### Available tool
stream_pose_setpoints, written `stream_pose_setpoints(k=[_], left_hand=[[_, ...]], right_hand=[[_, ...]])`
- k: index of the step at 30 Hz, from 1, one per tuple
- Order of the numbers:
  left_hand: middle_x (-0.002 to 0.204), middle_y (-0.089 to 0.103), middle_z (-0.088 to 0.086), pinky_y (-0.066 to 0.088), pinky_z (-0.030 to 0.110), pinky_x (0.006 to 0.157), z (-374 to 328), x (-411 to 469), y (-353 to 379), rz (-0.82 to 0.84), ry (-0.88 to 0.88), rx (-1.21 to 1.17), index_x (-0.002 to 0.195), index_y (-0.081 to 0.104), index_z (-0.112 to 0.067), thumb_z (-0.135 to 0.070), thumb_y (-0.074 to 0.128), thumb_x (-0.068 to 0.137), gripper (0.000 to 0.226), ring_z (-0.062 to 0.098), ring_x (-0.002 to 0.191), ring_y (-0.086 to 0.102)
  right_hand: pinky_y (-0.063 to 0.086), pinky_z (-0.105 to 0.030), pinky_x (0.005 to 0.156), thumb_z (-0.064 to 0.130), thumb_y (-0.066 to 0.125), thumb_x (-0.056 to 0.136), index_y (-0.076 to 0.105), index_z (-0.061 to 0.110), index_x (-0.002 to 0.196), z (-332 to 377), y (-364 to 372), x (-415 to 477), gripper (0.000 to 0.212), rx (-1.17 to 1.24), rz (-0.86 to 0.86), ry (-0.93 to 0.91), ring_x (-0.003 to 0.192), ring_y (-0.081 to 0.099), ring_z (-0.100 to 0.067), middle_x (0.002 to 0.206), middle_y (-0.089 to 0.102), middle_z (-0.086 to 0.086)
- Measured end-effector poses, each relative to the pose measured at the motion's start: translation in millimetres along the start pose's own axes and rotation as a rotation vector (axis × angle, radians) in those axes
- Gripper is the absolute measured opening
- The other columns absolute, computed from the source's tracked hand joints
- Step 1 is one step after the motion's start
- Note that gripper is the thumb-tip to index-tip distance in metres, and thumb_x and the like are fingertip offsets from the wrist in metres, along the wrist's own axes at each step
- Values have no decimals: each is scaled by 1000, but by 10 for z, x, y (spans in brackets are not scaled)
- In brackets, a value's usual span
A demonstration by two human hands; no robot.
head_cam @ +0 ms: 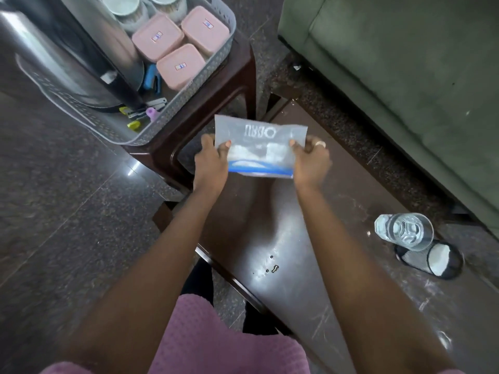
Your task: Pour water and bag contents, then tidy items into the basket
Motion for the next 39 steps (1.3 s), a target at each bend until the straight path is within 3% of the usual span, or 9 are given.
stream_pose_setpoints(k=[4,7,9,11,17,26,30,34,39], left_hand=[[116,61,17,32,13,67,-457,240,-592,-317,63,-235,118,42,-2,-16,52,93,31,27,98,58],[105,56,1,31,9,66,-671,390,-928,-459,93,-335,130,34,-3,-10,48,93,40,12,89,51],[92,53,-13,29,14,63,-708,515,-1066,-508,62,-297,126,41,-10,-11,46,95,31,11,81,49],[86,57,-11,32,21,64,-700,689,-1133,-483,28,-262,114,53,-12,-11,43,95,22,14,78,50],[133,50,7,31,15,93,-498,1168,-1055,-239,-73,-188,126,53,-16,-14,59,88,38,18,119,50],[134,32,13,39,20,90,-242,1412,-868,-70,-266,-129,130,45,-17,-12,71,80,57,22,111,48],[135,38,13,43,26,90,-184,1421,-820,-38,-340,-157,130,41,-17,-14,71,79,59,21,102,48],[140,39,10,40,35,96,-248,1357,-786,-49,-382,-22,136,34,-24,-24,64,84,60,27,108,51],[152,19,16,25,45,109,-525,1029,-763,-251,-267,170,138,36,-27,-36,60,85,58,36,135,25]], right_hand=[[37,0,60,27,67,81,63,15,104,905,163,162,27,92,111,-216,75,59,-8,82,63,7],[49,-26,91,17,64,81,56,17,119,1405,512,234,39,124,344,-295,98,63,-16,108,67,-1],[46,-43,99,8,58,81,51,15,128,1639,743,266,48,167,471,-296,111,59,-21,123,61,-6],[45,-44,101,3,54,82,47,14,134,1837,921,322,53,132,512,-323,115,56,-21,129,58,-6],[38,-27,101,9,54,86,46,13,135,2359,1463,575,51,-320,452,-601,123,50,-23,132,56,-10],[28,-35,107,20,52,93,31,13,144,2337,2098,705,56,-659,484,-766,130,34,-35,140,37,-19],[30,-42,109,28,54,92,41,11,134,2284,2174,641,47,-848,287,-953,129,28,-34,148,26,-10],[11,-52,115,36,52,92,44,17,135,2194,2096,593,47,-823,198,-870,142,12,-35,156,17,-2],[25,-45,113,30,43,96,53,14,131,2094,1705,321,40,-482,37,-907,139,27,-34,152,31,-5]])
Point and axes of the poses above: each hand's wrist, its own x-axis towards the middle knuckle, its own y-axis out of the palm, z = x × y, the point moved 7 cm from there along x, towards the middle knuckle
